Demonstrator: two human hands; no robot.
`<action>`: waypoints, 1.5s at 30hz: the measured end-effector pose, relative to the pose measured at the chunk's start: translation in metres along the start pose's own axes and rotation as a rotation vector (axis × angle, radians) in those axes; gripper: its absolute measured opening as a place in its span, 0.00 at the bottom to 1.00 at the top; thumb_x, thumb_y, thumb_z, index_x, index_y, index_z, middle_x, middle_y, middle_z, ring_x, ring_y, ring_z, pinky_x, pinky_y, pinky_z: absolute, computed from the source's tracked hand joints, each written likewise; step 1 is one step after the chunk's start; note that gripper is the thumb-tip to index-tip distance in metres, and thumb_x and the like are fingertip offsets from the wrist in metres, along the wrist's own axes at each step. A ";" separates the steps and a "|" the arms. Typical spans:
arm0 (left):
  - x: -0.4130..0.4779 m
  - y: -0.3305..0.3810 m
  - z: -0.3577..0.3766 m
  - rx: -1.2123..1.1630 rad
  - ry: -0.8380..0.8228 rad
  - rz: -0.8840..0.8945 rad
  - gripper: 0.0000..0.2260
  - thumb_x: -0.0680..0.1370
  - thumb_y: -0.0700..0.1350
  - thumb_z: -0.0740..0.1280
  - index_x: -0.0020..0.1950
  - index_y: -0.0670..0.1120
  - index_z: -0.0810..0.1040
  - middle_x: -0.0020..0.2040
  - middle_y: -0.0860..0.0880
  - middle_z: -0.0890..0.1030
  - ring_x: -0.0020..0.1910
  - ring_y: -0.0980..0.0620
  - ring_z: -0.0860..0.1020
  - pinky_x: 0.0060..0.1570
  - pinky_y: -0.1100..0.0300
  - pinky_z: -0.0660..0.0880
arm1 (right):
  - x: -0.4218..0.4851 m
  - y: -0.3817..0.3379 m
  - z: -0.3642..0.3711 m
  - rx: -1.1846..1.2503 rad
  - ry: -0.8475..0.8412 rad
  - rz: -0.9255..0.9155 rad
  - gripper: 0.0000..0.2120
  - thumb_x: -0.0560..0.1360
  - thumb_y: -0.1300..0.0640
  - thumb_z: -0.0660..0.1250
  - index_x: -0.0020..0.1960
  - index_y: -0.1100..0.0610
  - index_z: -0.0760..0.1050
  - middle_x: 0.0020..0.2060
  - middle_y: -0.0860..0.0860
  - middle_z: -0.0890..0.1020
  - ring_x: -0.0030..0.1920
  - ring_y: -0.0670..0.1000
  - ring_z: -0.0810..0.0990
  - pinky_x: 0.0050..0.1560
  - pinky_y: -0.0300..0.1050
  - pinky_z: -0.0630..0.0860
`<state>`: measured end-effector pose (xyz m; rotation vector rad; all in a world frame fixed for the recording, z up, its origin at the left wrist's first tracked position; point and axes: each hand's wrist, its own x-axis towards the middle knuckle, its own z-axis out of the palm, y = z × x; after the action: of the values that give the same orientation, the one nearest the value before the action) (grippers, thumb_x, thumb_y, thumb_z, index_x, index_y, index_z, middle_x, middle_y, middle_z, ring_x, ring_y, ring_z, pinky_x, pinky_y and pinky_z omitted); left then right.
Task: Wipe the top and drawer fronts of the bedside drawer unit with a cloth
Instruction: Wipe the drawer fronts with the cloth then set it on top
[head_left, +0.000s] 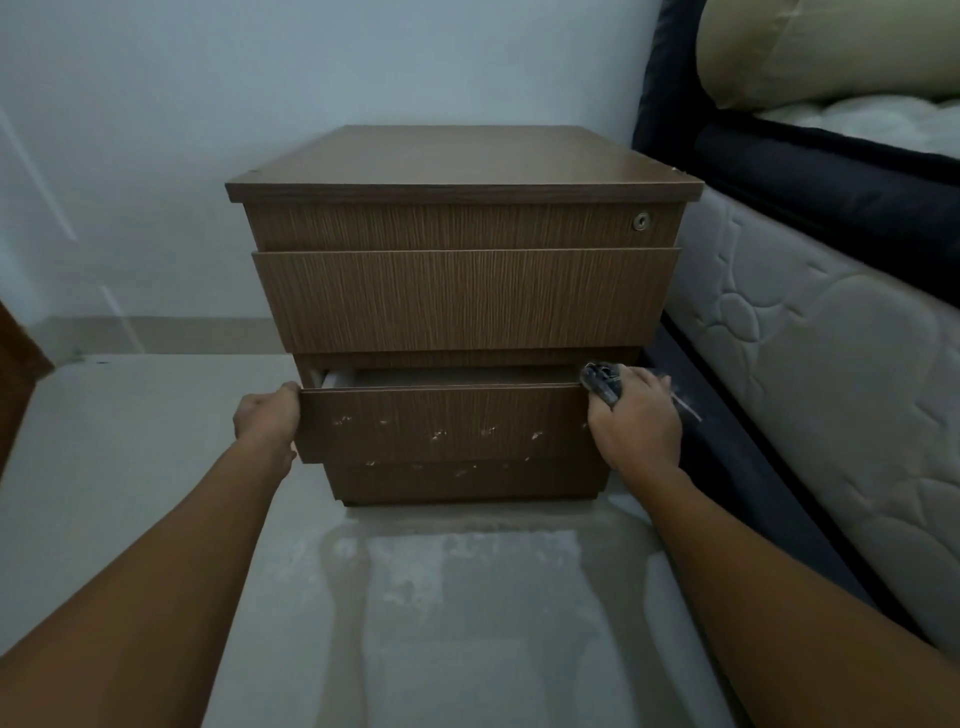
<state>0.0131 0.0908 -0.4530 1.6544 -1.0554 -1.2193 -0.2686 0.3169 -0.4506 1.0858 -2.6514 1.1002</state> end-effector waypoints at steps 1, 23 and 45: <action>0.000 0.000 0.000 -0.003 0.000 -0.001 0.18 0.78 0.51 0.64 0.64 0.44 0.73 0.63 0.43 0.76 0.61 0.40 0.74 0.58 0.41 0.73 | -0.001 -0.001 0.001 -0.019 0.011 -0.014 0.20 0.76 0.51 0.63 0.66 0.58 0.74 0.64 0.56 0.76 0.71 0.61 0.65 0.72 0.58 0.62; -0.015 -0.005 0.000 -0.109 0.000 0.013 0.09 0.80 0.52 0.64 0.56 0.49 0.71 0.61 0.45 0.76 0.61 0.43 0.74 0.57 0.45 0.71 | -0.026 -0.103 0.081 -0.011 -0.041 -0.478 0.16 0.73 0.49 0.67 0.55 0.58 0.80 0.48 0.53 0.84 0.51 0.54 0.80 0.55 0.50 0.74; 0.024 -0.013 -0.043 -0.172 -0.277 0.018 0.20 0.83 0.52 0.53 0.45 0.47 0.82 0.41 0.48 0.84 0.44 0.48 0.79 0.45 0.51 0.77 | -0.062 -0.240 0.159 0.166 -0.194 -0.680 0.11 0.77 0.53 0.62 0.51 0.57 0.80 0.47 0.54 0.85 0.50 0.55 0.80 0.54 0.48 0.71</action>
<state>0.0608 0.0780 -0.4633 1.3696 -1.0938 -1.5146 -0.0395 0.1325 -0.4460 2.0022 -2.0305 1.1001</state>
